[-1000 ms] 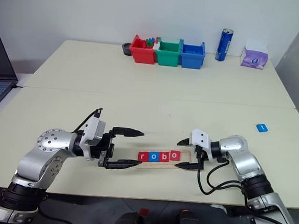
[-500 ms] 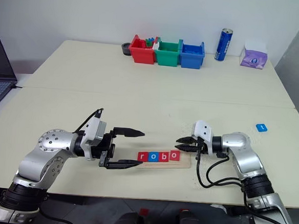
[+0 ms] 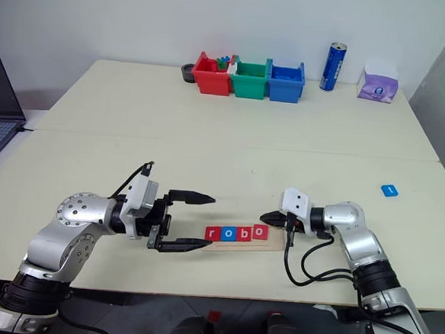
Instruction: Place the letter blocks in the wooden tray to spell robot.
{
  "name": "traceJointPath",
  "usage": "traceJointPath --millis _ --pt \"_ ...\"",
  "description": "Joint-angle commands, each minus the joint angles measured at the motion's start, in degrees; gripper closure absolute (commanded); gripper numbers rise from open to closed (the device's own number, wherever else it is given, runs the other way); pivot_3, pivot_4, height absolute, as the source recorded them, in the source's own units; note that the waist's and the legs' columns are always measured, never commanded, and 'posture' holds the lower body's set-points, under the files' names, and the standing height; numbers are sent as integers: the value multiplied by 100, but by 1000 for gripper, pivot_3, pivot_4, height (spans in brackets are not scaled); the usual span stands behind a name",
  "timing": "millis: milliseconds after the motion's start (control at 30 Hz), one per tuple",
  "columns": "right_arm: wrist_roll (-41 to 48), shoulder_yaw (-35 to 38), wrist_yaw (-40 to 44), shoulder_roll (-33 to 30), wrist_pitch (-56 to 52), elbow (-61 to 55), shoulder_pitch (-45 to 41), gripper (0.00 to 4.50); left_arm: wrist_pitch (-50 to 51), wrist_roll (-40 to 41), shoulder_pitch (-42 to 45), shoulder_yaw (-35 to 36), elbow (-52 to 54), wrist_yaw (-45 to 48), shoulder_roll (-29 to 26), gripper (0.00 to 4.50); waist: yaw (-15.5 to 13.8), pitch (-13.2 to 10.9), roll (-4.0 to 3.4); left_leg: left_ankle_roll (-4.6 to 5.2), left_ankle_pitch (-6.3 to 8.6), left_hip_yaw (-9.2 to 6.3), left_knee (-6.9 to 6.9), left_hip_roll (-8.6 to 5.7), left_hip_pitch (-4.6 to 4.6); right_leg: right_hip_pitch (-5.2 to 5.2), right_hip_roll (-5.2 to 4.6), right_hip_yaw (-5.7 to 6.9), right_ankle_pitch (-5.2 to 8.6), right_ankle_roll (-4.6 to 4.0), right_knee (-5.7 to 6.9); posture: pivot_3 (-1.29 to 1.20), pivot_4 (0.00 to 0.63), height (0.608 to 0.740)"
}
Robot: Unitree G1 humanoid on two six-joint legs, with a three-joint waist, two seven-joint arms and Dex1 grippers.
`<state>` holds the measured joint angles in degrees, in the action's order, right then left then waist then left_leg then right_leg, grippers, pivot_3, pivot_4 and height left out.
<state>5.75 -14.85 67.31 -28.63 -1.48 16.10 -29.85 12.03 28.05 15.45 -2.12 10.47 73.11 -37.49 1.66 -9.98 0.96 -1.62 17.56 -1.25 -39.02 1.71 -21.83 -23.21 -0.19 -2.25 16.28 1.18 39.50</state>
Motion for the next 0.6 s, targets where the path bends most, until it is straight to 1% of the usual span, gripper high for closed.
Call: traceJointPath --millis 33,433,600 --pt "19 0 43 -4 127 -195 -21 4462 -61 14 73 36 109 -19 -35 0 0 0 0 0 0 0 0 0 0 0 0 0 0 0 0 0 150 740" --pt "35 -15 92 -46 131 -382 75 4462 -71 -11 121 20 63 1 -29 0 -1 0 0 0 0 0 0 0 0 0 0 0 0 0 0 0 150 740" --pt "85 92 -28 16 109 -409 11 4462 -70 -18 119 10 68 2 -27 0 -1 0 0 0 0 0 0 0 0 0 0 0 0 0 0 0 150 740"
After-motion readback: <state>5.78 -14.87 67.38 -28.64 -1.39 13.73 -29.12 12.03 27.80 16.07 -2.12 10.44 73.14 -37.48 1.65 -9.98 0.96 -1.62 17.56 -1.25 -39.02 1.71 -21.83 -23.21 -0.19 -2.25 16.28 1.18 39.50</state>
